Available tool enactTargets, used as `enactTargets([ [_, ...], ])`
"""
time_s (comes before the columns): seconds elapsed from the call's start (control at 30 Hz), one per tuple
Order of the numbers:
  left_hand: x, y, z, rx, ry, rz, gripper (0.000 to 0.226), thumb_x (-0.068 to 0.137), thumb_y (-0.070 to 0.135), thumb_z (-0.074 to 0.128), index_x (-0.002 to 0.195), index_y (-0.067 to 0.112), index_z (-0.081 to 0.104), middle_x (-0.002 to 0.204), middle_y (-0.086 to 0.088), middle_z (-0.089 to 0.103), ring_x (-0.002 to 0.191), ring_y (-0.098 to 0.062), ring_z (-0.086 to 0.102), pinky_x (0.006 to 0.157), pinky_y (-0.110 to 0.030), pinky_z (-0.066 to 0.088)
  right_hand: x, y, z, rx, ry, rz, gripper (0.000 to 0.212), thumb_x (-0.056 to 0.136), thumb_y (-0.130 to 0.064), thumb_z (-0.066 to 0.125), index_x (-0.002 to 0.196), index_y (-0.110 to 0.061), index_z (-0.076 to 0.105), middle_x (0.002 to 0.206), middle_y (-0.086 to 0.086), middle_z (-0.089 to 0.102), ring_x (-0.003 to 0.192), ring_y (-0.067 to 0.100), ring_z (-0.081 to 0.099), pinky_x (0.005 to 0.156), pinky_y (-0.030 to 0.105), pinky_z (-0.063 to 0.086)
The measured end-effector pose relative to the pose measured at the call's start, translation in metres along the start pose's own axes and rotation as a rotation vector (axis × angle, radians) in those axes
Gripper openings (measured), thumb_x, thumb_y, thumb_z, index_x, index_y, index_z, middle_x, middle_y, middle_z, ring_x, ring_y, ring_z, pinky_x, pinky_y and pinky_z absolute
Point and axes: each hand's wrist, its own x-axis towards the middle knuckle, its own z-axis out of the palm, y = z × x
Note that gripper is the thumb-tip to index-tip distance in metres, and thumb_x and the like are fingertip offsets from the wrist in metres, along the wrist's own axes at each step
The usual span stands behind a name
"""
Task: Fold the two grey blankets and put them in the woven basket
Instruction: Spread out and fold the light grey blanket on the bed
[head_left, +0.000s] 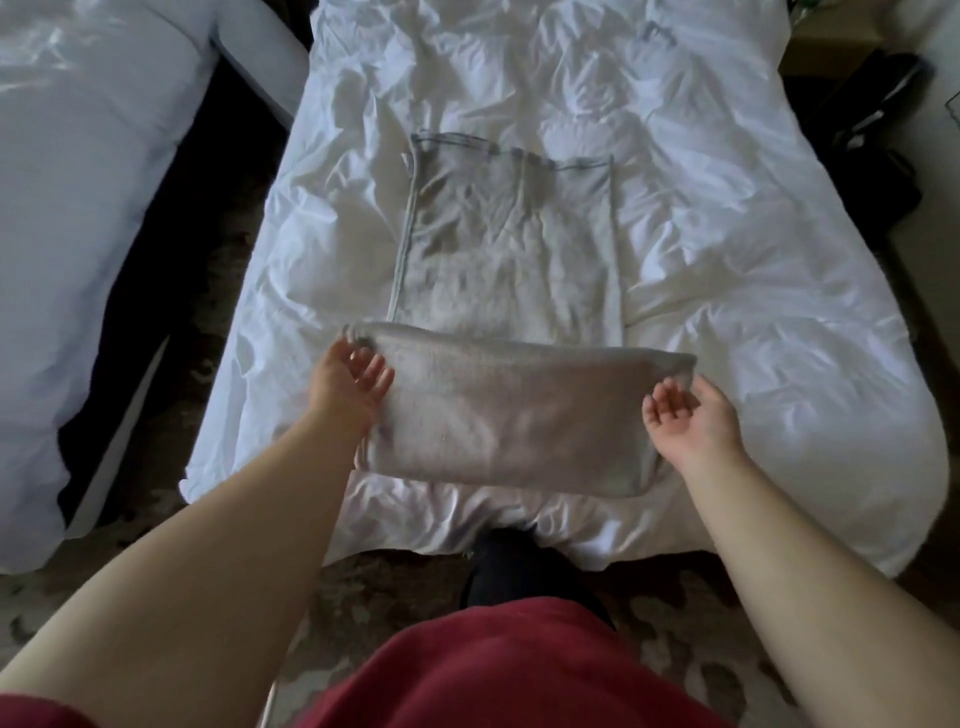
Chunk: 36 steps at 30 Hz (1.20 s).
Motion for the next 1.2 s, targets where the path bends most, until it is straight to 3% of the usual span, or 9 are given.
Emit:
enactTargets([
  [0.23,0.04,-0.029,-0.015,0.124,0.191,-0.184,0.023,0.099,0.028,0.043,0.079,0.018,0.049,0.075,0.0,0.045,0.067,-0.015,0.048,0.065,-0.03,0.047,0.046,0.031,-0.01,-0.17,0.116,0.189,0.027,0.095,-0.033,0.049,0.073,-0.017,0.051,0.076,-0.001,0.056,0.07,0.012,0.056,0.071,0.027,0.045],
  [0.47,0.046,-0.059,-0.059,0.17,0.218,-0.275,0.01,0.097,0.022,0.047,0.092,0.016,0.052,0.069,0.003,0.042,0.059,-0.011,0.045,0.064,-0.025,0.046,0.046,0.069,-0.051,-0.237,0.212,0.298,0.026,0.095,-0.032,0.049,0.075,-0.015,0.051,0.074,-0.001,0.055,0.069,0.012,0.056,0.067,0.028,0.045],
  [0.57,0.044,-0.073,-0.077,0.22,0.243,-0.284,0.024,0.094,0.008,0.053,0.117,0.008,0.055,0.098,-0.002,0.063,0.089,-0.014,0.063,0.08,-0.027,0.051,0.041,0.08,-0.064,-0.243,0.22,0.296,0.025,0.094,-0.03,0.051,0.075,-0.015,0.052,0.075,-0.001,0.056,0.068,0.013,0.057,0.066,0.029,0.046],
  [0.6,0.044,-0.077,-0.082,0.234,0.271,-0.29,0.033,0.093,0.005,0.056,0.125,0.007,0.054,0.114,-0.005,0.062,0.104,-0.016,0.062,0.083,-0.028,0.05,0.04,0.083,-0.068,-0.242,0.222,0.293,0.024,0.094,-0.03,0.052,0.075,-0.014,0.053,0.075,-0.001,0.057,0.068,0.014,0.057,0.066,0.029,0.046],
  [0.67,0.045,-0.087,-0.092,0.257,0.32,-0.313,0.042,0.09,0.004,0.061,0.131,0.008,0.052,0.128,-0.007,0.057,0.113,-0.017,0.057,0.084,-0.028,0.05,0.042,0.089,-0.077,-0.239,0.228,0.298,0.023,0.094,-0.029,0.053,0.076,-0.014,0.054,0.076,0.0,0.058,0.069,0.014,0.058,0.067,0.03,0.047],
  [0.87,0.071,-0.119,-0.103,0.306,0.267,-0.319,0.049,0.088,0.036,0.066,0.13,0.016,0.05,0.122,-0.001,0.054,0.111,-0.016,0.054,0.086,-0.033,0.048,0.066,0.109,-0.104,-0.28,0.261,0.352,0.026,0.094,-0.034,0.056,0.094,-0.009,0.057,0.09,0.006,0.059,0.08,0.017,0.059,0.067,0.032,0.049],
  [1.03,0.088,-0.122,-0.087,0.197,0.172,-0.252,0.024,0.089,0.043,0.061,0.105,0.026,0.062,0.112,0.004,0.068,0.107,-0.014,0.062,0.087,-0.037,0.049,0.085,0.115,-0.106,-0.262,0.259,0.388,0.055,0.09,-0.047,0.059,0.122,-0.006,0.043,0.115,0.011,0.054,0.107,0.025,0.055,0.096,0.038,0.045],
  [1.13,0.092,-0.113,-0.071,0.165,0.112,-0.222,0.031,0.087,0.051,0.06,0.105,0.025,0.06,0.11,-0.001,0.068,0.103,-0.018,0.063,0.089,-0.04,0.052,0.091,0.107,-0.093,-0.17,0.215,0.352,0.045,0.089,-0.047,0.061,0.112,-0.01,0.052,0.132,0.01,0.05,0.126,0.027,0.047,0.107,0.041,0.038],
  [1.2,0.089,-0.105,-0.06,0.148,0.137,-0.203,0.035,0.085,0.05,0.064,0.103,0.021,0.058,0.106,-0.004,0.065,0.1,-0.022,0.062,0.083,-0.041,0.055,0.087,0.099,-0.078,-0.127,0.208,0.328,0.036,0.086,-0.043,0.065,0.107,-0.015,0.056,0.127,0.009,0.056,0.117,0.026,0.054,0.1,0.042,0.043],
])
